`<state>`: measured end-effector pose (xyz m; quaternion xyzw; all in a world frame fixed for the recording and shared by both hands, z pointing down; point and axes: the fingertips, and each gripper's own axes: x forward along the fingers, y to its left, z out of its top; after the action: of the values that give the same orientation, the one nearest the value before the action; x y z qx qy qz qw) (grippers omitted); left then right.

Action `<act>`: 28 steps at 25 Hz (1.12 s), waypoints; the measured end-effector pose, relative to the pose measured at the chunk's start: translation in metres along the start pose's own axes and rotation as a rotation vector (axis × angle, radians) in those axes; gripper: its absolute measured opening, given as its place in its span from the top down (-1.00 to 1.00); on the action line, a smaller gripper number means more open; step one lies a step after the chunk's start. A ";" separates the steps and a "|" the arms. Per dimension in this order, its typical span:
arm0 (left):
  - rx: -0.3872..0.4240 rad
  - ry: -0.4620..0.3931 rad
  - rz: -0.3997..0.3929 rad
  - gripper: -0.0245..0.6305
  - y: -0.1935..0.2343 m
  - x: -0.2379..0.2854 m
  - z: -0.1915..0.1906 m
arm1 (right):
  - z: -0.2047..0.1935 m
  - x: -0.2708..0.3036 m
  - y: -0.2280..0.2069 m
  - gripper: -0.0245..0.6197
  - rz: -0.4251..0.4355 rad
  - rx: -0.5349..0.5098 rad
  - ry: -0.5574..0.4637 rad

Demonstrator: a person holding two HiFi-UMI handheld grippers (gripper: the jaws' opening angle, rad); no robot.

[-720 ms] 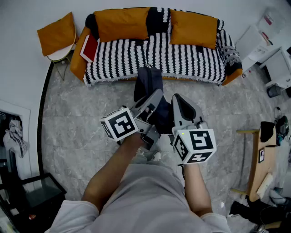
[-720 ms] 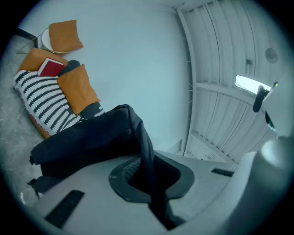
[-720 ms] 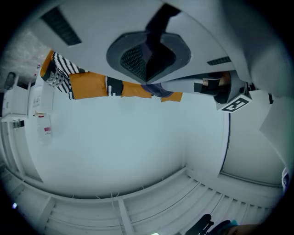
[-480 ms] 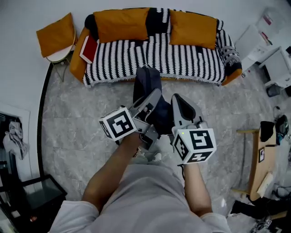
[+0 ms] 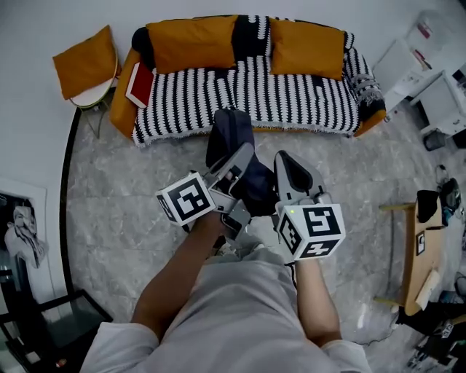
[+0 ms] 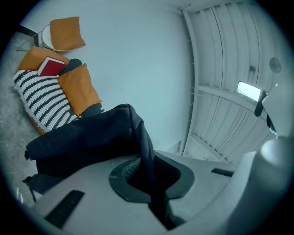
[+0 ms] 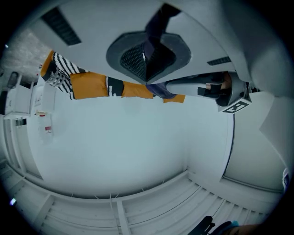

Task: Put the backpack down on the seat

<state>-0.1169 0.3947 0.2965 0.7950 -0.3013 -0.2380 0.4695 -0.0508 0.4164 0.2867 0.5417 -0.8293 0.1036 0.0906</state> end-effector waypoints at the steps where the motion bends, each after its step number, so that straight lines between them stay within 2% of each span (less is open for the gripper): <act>1: -0.001 -0.002 -0.001 0.88 0.001 0.000 0.003 | 0.000 0.002 0.000 0.92 -0.002 -0.004 0.002; 8: -0.003 -0.016 0.007 0.88 0.014 0.019 0.020 | 0.003 0.025 -0.019 0.92 -0.007 -0.009 0.006; 16: -0.018 -0.043 0.066 0.88 0.042 0.072 0.030 | 0.006 0.067 -0.077 0.92 0.027 0.005 0.021; 18: 0.016 -0.036 0.074 0.88 0.063 0.083 0.030 | 0.008 0.078 -0.093 0.92 0.035 0.006 0.025; 22: 0.124 -0.045 0.007 0.88 0.063 0.119 0.044 | 0.015 0.107 -0.143 0.92 0.046 0.020 0.037; 25: 0.149 -0.040 0.068 0.88 0.075 0.137 0.048 | 0.021 0.138 -0.203 0.92 0.054 0.034 0.054; 28: 0.156 -0.029 0.174 0.88 0.095 0.150 0.048 | 0.024 0.145 -0.214 0.92 0.059 0.036 0.053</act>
<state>-0.0667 0.2243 0.3455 0.7966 -0.3936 -0.1834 0.4206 0.0873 0.1990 0.3178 0.5155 -0.8402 0.1357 0.0997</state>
